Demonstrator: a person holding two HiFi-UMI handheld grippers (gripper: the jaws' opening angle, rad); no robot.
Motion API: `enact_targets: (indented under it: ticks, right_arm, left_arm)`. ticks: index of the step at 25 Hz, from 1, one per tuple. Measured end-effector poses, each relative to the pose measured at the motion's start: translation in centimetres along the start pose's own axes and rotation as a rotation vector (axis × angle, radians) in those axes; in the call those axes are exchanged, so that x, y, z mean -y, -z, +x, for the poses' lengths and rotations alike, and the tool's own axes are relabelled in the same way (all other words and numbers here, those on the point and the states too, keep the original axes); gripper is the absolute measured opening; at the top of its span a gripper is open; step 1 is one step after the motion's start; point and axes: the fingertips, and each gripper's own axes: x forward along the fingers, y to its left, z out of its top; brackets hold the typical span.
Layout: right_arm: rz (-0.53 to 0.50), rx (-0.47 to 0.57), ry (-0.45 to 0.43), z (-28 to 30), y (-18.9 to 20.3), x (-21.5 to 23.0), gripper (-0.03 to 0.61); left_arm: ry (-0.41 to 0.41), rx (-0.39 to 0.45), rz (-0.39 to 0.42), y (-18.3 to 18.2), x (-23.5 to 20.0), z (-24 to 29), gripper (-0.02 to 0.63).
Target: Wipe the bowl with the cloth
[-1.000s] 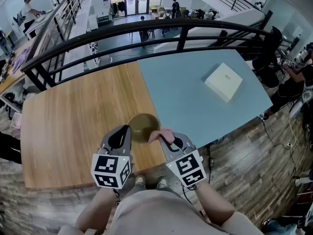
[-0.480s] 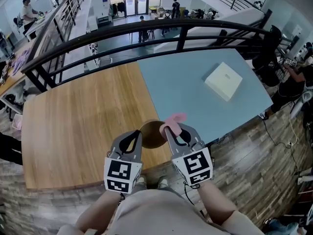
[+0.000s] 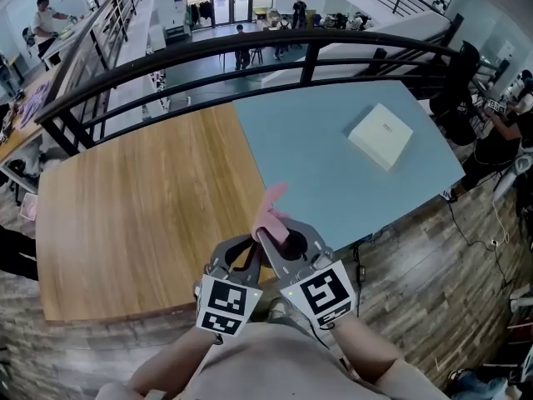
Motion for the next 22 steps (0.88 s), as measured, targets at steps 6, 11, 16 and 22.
enact_targets:
  ticks: [6, 11, 16, 22]
  right_arm:
    - [-0.074, -0.030, 0.105, -0.5, 1.0, 2.2, 0.020]
    - [-0.037, -0.062, 0.183, -1.1, 3.0, 5.5, 0.020]
    - [0.045, -0.083, 0.232, -1.6, 5.2, 8.3, 0.020]
    - [0.095, -0.116, 0.253, -1.1, 7.3, 10.5, 0.021]
  left_arm:
    - [0.007, -0.024, -0.046, 1.0, -0.7, 1.0, 0.006]
    - [-0.004, -0.041, -0.107, 1.9, -2.5, 2.2, 0.006]
    - [0.010, -0.055, -0.198, 2.2, -4.0, 4.1, 0.006]
    - [0.000, -0.081, -0.283, 3.1, -6.4, 7.1, 0.006]
